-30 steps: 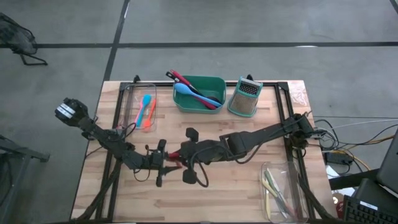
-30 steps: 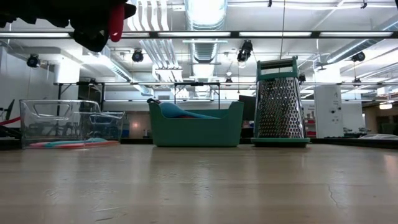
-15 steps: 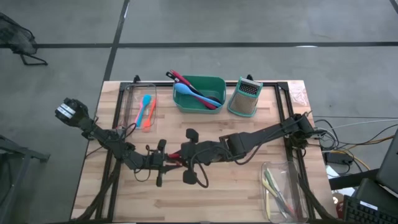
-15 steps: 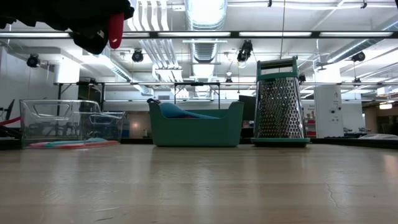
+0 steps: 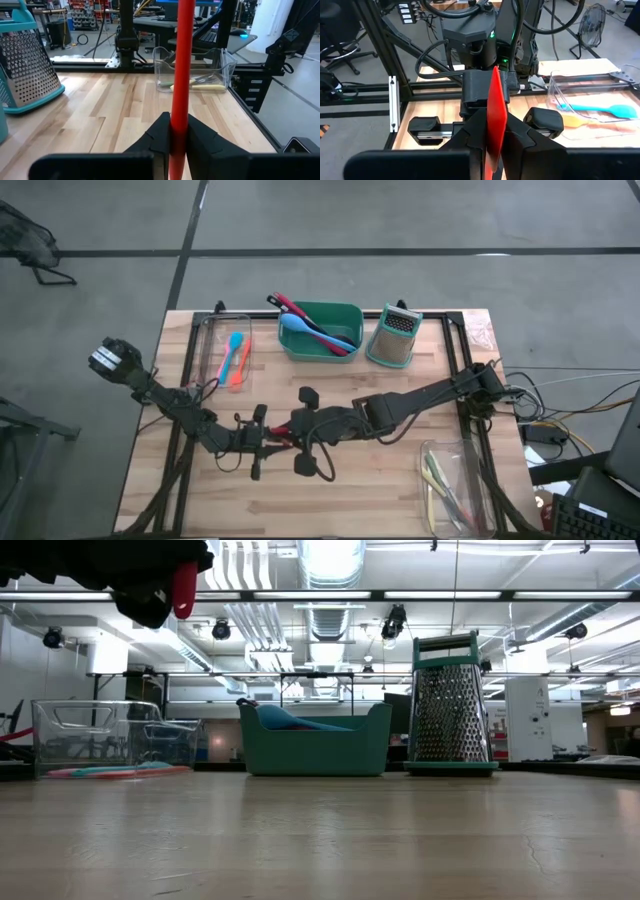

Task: Pick & Place Kitchen Items
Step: Put the red spatula into the left transparent bin

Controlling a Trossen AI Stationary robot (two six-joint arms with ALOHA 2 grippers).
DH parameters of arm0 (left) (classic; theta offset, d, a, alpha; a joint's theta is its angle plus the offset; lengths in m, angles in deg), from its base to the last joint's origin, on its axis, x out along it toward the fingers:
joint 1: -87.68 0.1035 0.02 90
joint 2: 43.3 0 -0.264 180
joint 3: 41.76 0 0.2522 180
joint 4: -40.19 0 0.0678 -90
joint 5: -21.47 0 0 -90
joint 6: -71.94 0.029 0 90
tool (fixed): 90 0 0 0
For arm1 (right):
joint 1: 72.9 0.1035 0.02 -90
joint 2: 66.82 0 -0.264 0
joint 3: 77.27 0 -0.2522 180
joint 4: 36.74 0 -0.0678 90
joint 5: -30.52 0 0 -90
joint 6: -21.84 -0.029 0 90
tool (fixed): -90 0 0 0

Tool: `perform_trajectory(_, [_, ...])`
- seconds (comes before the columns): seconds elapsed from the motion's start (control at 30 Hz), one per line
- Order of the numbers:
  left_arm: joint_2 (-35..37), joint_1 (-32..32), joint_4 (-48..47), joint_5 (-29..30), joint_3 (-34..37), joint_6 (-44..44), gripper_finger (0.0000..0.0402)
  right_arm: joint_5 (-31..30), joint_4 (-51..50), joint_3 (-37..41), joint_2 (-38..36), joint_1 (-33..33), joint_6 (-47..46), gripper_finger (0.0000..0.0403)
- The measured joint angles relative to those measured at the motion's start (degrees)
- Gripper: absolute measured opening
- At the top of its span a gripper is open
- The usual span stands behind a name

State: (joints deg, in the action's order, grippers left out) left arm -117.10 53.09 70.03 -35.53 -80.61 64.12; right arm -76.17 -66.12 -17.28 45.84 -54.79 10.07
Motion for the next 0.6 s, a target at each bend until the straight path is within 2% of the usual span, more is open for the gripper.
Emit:
perform_trajectory(0.23, [0.12,0.00,-0.07,2.24,0.08,-1.99,0.0039,-0.06,-5.70,0.07,-0.07,-0.13,-3.35,0.0054])
perform_trajectory(0.47, [1.30,0.00,-5.42,10.61,0.07,-6.35,0.0040,0.04,-14.29,0.17,-0.04,-0.18,-5.89,0.0115])
perform_trajectory(0.6, [4.89,-0.08,-12.59,15.27,0.06,-10.26,0.0041,0.18,-21.53,0.35,-0.08,0.40,-7.93,0.0149])
